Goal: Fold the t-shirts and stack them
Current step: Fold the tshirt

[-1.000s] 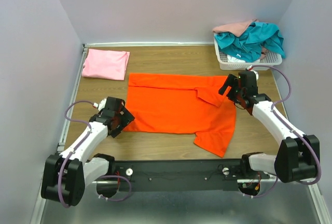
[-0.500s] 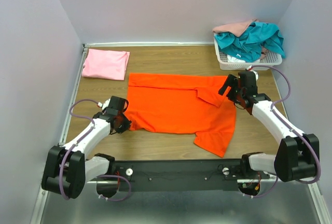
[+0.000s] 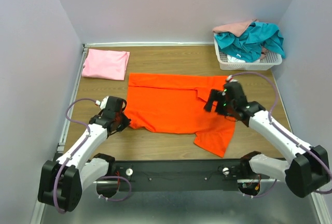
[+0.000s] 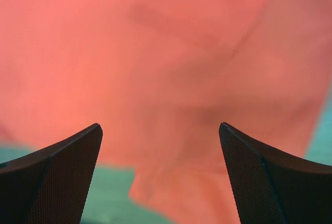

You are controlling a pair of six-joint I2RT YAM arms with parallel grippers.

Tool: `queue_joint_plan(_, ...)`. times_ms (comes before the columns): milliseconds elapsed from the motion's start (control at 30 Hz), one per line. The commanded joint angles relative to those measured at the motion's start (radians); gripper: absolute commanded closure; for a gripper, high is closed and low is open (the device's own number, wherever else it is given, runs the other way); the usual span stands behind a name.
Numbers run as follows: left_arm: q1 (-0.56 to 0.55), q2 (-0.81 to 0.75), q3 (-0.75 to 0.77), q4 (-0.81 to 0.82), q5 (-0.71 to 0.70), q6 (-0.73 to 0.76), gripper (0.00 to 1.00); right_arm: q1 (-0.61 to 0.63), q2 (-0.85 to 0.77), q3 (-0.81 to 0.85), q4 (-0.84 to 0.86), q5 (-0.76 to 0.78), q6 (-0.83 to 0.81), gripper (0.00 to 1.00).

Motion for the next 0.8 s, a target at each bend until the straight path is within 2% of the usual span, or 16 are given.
queue_joint_plan(0, -0.004, -0.042, 0.015, -0.025, -0.043, -0.014, 1.00, 0.245, -0.061, -0.050, -0.252, 0.045, 0.101, 0.00)
queue_joint_plan(100, -0.005, -0.044, 0.028, -0.036, -0.064, -0.017, 1.00, 0.360, -0.106, -0.093, -0.338, 0.044, 0.193, 0.00)
queue_joint_plan(233, -0.005, -0.042, 0.043, -0.054, -0.078, -0.023, 1.00, 0.510, -0.108, -0.146, -0.369, -0.027, 0.251, 0.01)
queue_joint_plan(367, -0.005, -0.074, 0.054, -0.085, -0.101, -0.046, 1.00, 0.609, -0.079, -0.150, -0.401, -0.033, 0.313, 0.03)
queue_joint_plan(533, -0.005, -0.105, 0.065, -0.105, -0.124, -0.065, 1.00, 0.617, -0.020, -0.156, -0.447, 0.022, 0.327, 0.07)
queue_joint_plan(767, -0.005, -0.105, 0.068, -0.108, -0.129, -0.069, 1.00, 0.617, 0.104, -0.156, -0.426, 0.102, 0.354, 0.19)
